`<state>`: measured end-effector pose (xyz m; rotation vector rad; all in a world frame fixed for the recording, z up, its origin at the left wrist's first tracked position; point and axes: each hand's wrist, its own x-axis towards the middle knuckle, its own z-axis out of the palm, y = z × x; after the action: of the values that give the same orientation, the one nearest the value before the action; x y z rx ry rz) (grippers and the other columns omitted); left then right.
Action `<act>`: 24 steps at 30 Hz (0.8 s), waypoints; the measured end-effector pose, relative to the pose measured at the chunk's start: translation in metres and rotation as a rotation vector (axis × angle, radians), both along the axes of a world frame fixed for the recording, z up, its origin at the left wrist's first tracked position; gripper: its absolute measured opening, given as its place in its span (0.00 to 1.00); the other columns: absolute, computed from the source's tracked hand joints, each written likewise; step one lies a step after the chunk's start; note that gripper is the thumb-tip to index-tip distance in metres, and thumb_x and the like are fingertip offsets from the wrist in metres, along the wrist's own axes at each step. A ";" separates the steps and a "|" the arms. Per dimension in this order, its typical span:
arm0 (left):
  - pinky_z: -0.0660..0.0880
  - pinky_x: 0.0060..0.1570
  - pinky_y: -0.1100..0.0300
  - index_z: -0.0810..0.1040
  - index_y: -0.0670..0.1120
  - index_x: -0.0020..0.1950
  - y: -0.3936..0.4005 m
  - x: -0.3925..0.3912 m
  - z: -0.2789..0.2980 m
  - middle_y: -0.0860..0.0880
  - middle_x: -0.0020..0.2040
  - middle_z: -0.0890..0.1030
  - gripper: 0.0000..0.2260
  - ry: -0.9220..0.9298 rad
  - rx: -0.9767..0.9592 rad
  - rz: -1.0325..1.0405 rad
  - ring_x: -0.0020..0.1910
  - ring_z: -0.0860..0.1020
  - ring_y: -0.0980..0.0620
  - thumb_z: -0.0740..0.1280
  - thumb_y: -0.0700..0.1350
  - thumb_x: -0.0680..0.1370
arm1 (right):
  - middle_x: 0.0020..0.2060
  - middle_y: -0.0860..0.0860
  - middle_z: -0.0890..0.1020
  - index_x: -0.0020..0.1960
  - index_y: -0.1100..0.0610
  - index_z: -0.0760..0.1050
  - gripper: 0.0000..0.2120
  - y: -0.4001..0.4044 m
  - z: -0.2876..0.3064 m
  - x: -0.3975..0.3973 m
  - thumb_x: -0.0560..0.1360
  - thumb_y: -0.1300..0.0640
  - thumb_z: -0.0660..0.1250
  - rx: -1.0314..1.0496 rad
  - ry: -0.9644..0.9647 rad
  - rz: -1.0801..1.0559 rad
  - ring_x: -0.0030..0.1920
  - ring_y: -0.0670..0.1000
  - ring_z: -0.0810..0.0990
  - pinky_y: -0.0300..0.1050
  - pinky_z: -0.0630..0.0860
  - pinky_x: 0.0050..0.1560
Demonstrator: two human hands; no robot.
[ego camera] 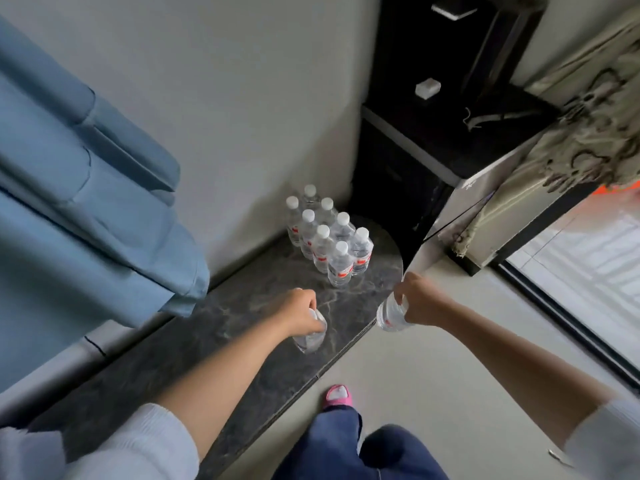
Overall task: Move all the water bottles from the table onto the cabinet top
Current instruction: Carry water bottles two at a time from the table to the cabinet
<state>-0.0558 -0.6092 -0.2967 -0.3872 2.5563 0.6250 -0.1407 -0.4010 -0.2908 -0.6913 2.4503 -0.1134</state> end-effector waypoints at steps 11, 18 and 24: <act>0.64 0.37 0.62 0.61 0.51 0.30 0.032 -0.090 -0.034 0.51 0.39 0.72 0.17 -0.065 0.079 0.252 0.43 0.71 0.50 0.69 0.45 0.69 | 0.56 0.55 0.74 0.42 0.51 0.69 0.11 -0.011 -0.038 -0.111 0.69 0.66 0.65 0.058 -0.107 0.147 0.58 0.53 0.73 0.37 0.69 0.41; 0.55 0.27 0.62 0.59 0.49 0.29 0.064 -0.138 -0.038 0.53 0.29 0.67 0.16 -0.075 0.058 0.400 0.31 0.67 0.53 0.67 0.44 0.69 | 0.39 0.48 0.66 0.52 0.61 0.79 0.11 -0.001 -0.051 -0.183 0.70 0.65 0.64 0.032 -0.126 0.246 0.51 0.54 0.74 0.32 0.62 0.31; 0.56 0.28 0.63 0.59 0.49 0.29 0.088 -0.183 -0.043 0.53 0.30 0.64 0.17 0.007 0.166 0.623 0.33 0.65 0.53 0.68 0.42 0.69 | 0.46 0.51 0.65 0.41 0.54 0.70 0.07 0.020 -0.044 -0.234 0.70 0.64 0.65 -0.014 -0.172 0.183 0.46 0.53 0.71 0.35 0.65 0.36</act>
<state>-0.2384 -0.5214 -0.3392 -1.1382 2.3493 1.0429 -0.3746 -0.3814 -0.3353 -0.8707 2.2141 -0.1135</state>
